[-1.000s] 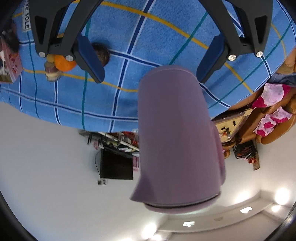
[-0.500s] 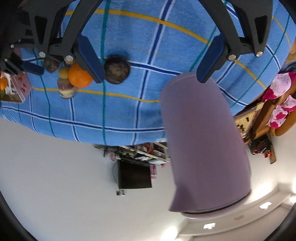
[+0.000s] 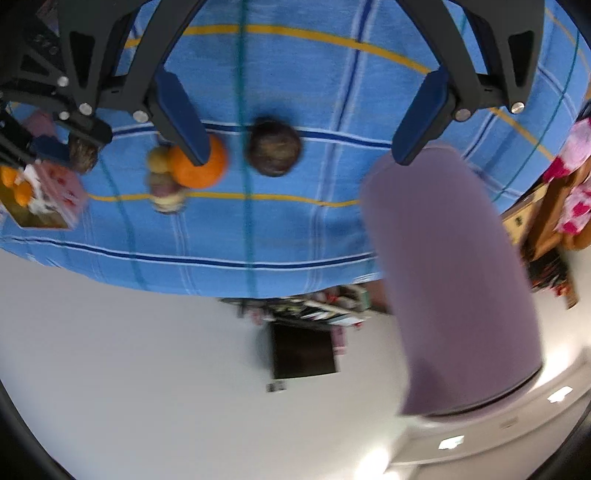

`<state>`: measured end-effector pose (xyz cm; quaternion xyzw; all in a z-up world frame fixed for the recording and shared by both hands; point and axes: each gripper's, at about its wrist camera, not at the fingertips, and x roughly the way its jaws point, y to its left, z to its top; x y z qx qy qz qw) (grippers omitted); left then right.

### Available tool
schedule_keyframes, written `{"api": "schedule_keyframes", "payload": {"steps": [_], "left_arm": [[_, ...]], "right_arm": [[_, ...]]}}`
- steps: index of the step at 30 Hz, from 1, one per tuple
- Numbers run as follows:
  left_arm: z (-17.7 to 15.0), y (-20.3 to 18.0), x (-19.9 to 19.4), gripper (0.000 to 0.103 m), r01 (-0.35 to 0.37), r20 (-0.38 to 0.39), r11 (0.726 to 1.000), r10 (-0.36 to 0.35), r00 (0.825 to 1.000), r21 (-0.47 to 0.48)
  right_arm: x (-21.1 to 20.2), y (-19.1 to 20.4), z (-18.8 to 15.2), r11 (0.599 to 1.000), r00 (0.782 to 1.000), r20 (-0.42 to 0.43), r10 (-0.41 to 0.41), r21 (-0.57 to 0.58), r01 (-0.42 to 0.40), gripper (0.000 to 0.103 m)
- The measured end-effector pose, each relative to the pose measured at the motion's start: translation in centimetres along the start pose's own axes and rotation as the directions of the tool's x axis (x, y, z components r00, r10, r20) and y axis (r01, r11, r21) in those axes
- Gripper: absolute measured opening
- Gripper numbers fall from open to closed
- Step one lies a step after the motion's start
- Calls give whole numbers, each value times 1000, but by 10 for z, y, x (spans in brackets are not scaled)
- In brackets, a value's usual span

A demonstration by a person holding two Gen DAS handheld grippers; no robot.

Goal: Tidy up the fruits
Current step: 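Close the right tool on the dark mangosteen while the left tool approaches a small yellow fruit, then grasp the small yellow-brown fruit with the left tool while the right tool lifts the mangosteen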

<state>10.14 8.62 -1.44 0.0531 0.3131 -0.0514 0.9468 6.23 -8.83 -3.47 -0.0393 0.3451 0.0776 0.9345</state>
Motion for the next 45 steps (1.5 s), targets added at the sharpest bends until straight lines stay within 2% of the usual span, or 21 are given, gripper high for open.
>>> {"api": "schedule_keyframes", "payload": {"steps": [3,6,9,12,16,18,20,26,28,29,30,38,41,43,45], "left_arm": [[-3,-16,0,97,63,-8,997,-62,998,54],[-6,-28,4,90,123,-40,990,-120,992,75],[-9,-39,10,87,163,-83,983,-156,984,80],[-6,-49,17,80,170,-122,982,-160,980,76],[-6,-61,29,78,183,-187,981,-168,968,67],[-8,-67,37,66,170,-223,982,-148,964,81],[-8,-73,46,61,158,-257,984,-131,958,86],[-1,-77,53,59,130,-256,988,-105,961,84],[0,-76,53,51,129,-251,989,-106,962,74],[1,-75,53,43,130,-249,989,-109,962,69],[1,-74,53,38,134,-248,989,-115,962,61],[1,-62,50,33,201,-232,980,-197,953,-6],[-2,-50,34,28,224,-167,974,-226,960,-28],[-2,-42,18,28,254,-82,966,-257,963,-48],[-1,-38,10,28,249,-32,968,-250,968,-40]], "right_arm": [[-25,-6,-14,1000,999,52,-14,-8,14,41],[-40,-10,-22,1000,996,82,-14,-3,15,41],[-46,-13,-25,1000,995,95,-2,9,1,41],[-47,-14,-29,999,996,84,33,21,-35,41],[-47,-14,-29,998,995,80,55,32,-58,41],[-47,-15,-29,997,995,79,60,45,-64,41],[-45,-15,-30,997,996,73,60,46,-64,41],[-41,-11,-31,996,996,53,69,45,-71,41],[-41,-10,-31,997,996,55,69,40,-71,41],[-42,-10,-31,997,996,58,67,38,-70,41],[-42,-9,-31,997,996,60,65,35,-67,41],[-45,-9,-32,997,996,66,60,43,-63,41],[-48,-14,-31,996,995,82,53,65,-58,41],[-51,-17,-31,995,994,102,49,81,-57,41],[-55,-22,-30,993,991,126,45,100,-58,41]]}}
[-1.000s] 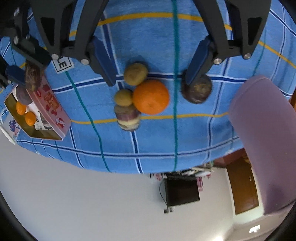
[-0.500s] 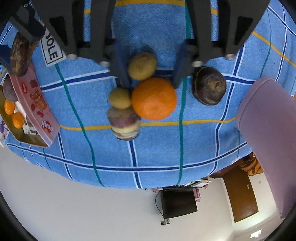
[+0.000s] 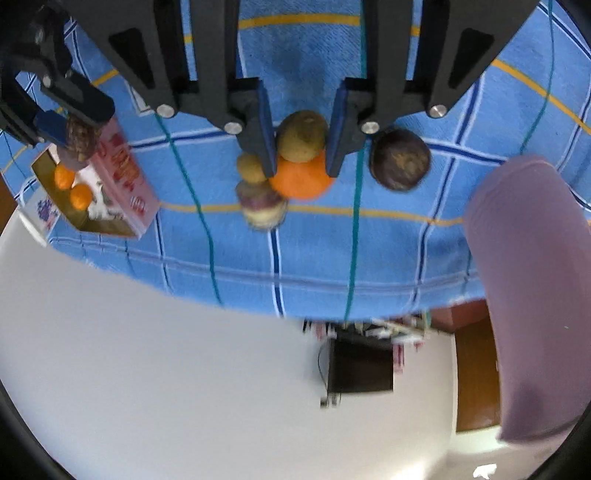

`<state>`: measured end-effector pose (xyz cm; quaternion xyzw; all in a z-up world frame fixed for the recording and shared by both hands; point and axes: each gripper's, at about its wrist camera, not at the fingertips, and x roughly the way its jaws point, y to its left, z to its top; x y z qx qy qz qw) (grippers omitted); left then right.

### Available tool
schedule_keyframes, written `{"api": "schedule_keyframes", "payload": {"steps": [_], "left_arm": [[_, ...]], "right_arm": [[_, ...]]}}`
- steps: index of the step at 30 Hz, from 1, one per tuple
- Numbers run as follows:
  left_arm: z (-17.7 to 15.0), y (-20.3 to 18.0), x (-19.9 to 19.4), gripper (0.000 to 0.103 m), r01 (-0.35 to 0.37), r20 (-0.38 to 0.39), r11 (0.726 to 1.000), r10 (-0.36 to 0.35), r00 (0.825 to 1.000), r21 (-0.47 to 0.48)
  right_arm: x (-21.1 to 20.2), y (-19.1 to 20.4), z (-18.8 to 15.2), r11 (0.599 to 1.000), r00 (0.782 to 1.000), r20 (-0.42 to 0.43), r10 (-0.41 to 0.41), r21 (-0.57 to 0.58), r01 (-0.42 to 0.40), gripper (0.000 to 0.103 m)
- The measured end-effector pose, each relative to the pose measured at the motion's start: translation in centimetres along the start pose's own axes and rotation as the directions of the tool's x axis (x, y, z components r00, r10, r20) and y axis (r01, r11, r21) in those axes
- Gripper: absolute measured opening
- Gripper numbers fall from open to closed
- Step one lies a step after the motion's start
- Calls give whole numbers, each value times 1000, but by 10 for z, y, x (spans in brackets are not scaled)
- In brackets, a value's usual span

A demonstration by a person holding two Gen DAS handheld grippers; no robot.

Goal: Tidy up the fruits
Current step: 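Grasp the small yellow-brown fruit with the left tool while the right tool lifts the mangosteen, then carry the mangosteen and yellow fruit in both tools over the pink tin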

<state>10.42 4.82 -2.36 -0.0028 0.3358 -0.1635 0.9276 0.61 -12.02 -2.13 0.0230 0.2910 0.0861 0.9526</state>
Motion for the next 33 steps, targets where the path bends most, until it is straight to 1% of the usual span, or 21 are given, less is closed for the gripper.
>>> {"api": "schedule_keyframes", "payload": {"steps": [2,3,6,8,10,12,13,16,18,19,22,24,27,30,33], "left_arm": [[3,2,-1,28,-3,14,1000,3,1000,19],[3,4,-2,28,8,12,1000,-9,1000,14],[5,11,-9,28,49,31,998,-48,998,-32],[8,9,-18,28,64,97,998,-62,993,-21],[10,3,-27,28,76,144,997,-77,987,11],[13,5,-36,28,119,174,993,-118,978,5],[15,8,-38,28,128,185,992,-126,975,-2],[16,10,-48,28,129,246,992,-125,961,0],[16,6,-50,28,136,263,991,-134,955,9],[16,1,-50,28,130,262,991,-132,956,24],[12,-14,-43,28,83,242,994,-99,965,75],[11,-21,-38,28,69,223,994,-87,971,85],[10,-30,-36,28,35,221,996,-53,974,85],[8,-36,-35,28,-15,219,996,-3,976,82],[7,-39,-34,28,-22,204,998,10,979,58]], "right_arm": [[-2,-3,1,1000,1000,15,-5,13,5,41],[-3,-4,1,1000,1000,16,-8,15,7,41],[-2,-7,2,1000,1000,14,-10,27,10,41],[-3,-9,3,999,1000,22,-8,35,7,41],[-6,-9,3,999,999,33,-9,35,8,41],[-7,-9,3,999,999,37,-12,36,10,41],[-7,-10,3,999,999,37,-11,37,10,41],[-10,-10,3,999,999,53,-13,43,11,41],[-13,-9,4,999,997,68,-21,38,19,41],[-14,-9,4,999,997,78,-26,33,23,41],[-13,-8,5,999,996,85,-38,18,36,41],[-12,-7,5,999,996,79,-46,11,45,41],[-13,-8,7,998,994,91,-64,0,64,41],[-18,-11,10,995,986,133,-100,-13,103,41],[-24,-17,14,992,978,168,-121,-15,125,41]]}}
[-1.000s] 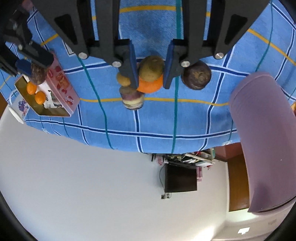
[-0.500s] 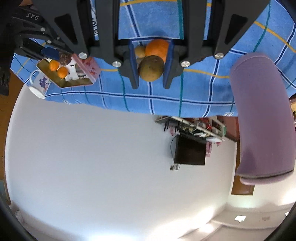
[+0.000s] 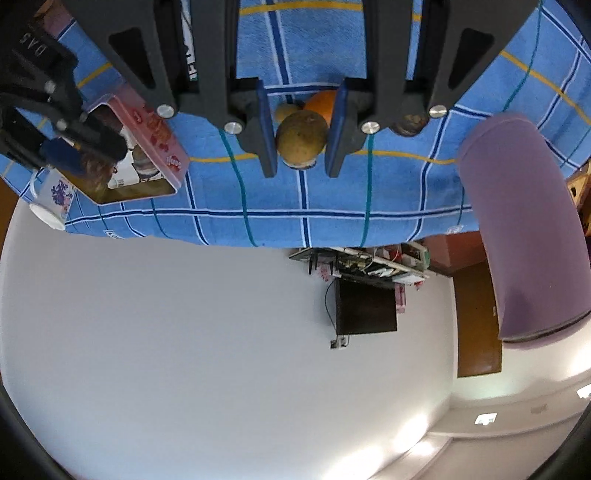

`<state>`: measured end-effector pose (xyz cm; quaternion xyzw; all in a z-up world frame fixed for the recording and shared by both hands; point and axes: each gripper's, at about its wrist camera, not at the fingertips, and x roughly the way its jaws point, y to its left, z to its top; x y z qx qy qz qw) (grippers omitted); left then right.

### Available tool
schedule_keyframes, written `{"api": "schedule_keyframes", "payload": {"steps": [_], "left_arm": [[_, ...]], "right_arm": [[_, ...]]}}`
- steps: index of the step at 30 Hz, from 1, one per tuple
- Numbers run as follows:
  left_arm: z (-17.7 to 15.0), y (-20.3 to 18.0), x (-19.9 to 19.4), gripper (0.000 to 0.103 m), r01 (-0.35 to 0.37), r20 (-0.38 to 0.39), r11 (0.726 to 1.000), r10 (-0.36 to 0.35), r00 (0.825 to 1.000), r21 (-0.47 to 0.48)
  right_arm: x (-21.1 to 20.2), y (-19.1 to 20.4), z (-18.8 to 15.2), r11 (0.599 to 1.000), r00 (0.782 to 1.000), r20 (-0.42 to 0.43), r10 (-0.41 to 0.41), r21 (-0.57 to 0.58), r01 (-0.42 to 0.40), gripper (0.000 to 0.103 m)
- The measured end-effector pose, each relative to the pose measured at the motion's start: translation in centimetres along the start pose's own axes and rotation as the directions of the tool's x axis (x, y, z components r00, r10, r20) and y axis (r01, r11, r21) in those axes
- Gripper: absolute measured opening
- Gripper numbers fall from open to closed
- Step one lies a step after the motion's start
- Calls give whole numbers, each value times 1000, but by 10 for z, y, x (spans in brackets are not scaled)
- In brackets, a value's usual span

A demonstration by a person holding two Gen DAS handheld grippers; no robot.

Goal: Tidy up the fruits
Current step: 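Carry the mangosteen and yellow fruit in both tools over the pink tin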

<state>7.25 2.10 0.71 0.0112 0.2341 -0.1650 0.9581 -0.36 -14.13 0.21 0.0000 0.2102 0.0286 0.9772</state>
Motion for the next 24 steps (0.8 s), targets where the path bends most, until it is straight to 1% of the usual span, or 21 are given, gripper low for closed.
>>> {"api": "schedule_keyframes", "payload": {"steps": [2,5,10,13,16,18,24], "left_arm": [[-1,-4,-2,28,-17,-2,1000,17,1000,-4],[0,-16,-6,28,-30,5,999,30,1000,15],[5,-39,-8,28,-5,5,1000,4,1000,18],[10,-54,-7,28,7,12,1000,-8,1000,26],[14,-69,-5,28,17,12,999,-17,1000,31],[15,-79,-5,28,22,12,999,-23,1000,41],[17,-108,2,28,53,1,997,-53,999,51]], "right_arm": [[-2,-2,3,1000,1000,13,-15,-6,15,41],[-5,-9,7,999,999,32,-33,-17,34,41],[-7,-30,15,999,998,47,-48,-1,48,41],[-9,-46,16,998,996,51,-67,18,66,41],[-11,-57,16,995,994,57,-95,-3,96,41],[-14,-67,16,995,993,59,-98,4,98,41],[-21,-102,18,989,987,71,-148,30,146,41]]}}
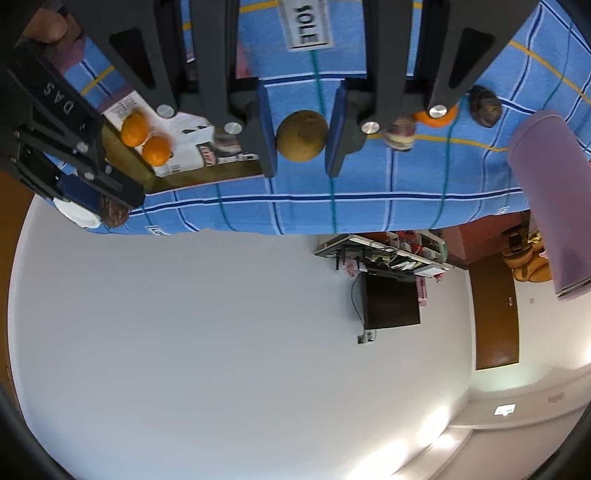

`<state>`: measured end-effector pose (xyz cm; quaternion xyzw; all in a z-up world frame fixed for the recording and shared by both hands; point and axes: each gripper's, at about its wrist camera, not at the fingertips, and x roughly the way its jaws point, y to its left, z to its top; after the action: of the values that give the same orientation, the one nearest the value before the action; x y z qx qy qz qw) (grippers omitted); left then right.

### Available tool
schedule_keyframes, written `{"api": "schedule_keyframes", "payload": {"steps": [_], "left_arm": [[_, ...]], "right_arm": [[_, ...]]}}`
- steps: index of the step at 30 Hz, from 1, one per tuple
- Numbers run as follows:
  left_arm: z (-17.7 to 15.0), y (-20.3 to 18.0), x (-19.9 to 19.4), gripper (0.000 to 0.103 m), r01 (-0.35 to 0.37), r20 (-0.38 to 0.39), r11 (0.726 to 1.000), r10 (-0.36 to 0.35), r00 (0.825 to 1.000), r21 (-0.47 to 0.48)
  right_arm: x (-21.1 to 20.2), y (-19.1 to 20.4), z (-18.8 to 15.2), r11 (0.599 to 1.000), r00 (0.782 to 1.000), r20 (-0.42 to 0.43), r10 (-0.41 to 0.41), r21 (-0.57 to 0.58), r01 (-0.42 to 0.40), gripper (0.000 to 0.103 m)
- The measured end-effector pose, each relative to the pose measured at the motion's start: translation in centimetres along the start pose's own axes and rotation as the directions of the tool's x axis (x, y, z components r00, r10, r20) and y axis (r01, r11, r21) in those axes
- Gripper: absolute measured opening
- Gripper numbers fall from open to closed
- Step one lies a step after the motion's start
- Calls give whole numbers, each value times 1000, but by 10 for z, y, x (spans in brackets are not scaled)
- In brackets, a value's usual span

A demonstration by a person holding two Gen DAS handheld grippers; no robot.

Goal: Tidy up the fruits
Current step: 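Carry the mangosteen and yellow fruit in both tools over the pink tin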

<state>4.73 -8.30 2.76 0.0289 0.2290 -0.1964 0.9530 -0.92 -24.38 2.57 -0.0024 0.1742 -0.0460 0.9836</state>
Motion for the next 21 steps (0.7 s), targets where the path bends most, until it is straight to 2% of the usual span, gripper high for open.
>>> {"api": "schedule_keyframes", "payload": {"steps": [15,21], "left_arm": [[15,-59,33,28,102,-22,995,-102,995,7],[13,-83,55,28,123,-61,992,-122,991,17]], "right_arm": [[8,-90,6,985,989,-14,-149,90,149,41],[26,-109,-2,981,989,-85,-122,143,133,41]]}}
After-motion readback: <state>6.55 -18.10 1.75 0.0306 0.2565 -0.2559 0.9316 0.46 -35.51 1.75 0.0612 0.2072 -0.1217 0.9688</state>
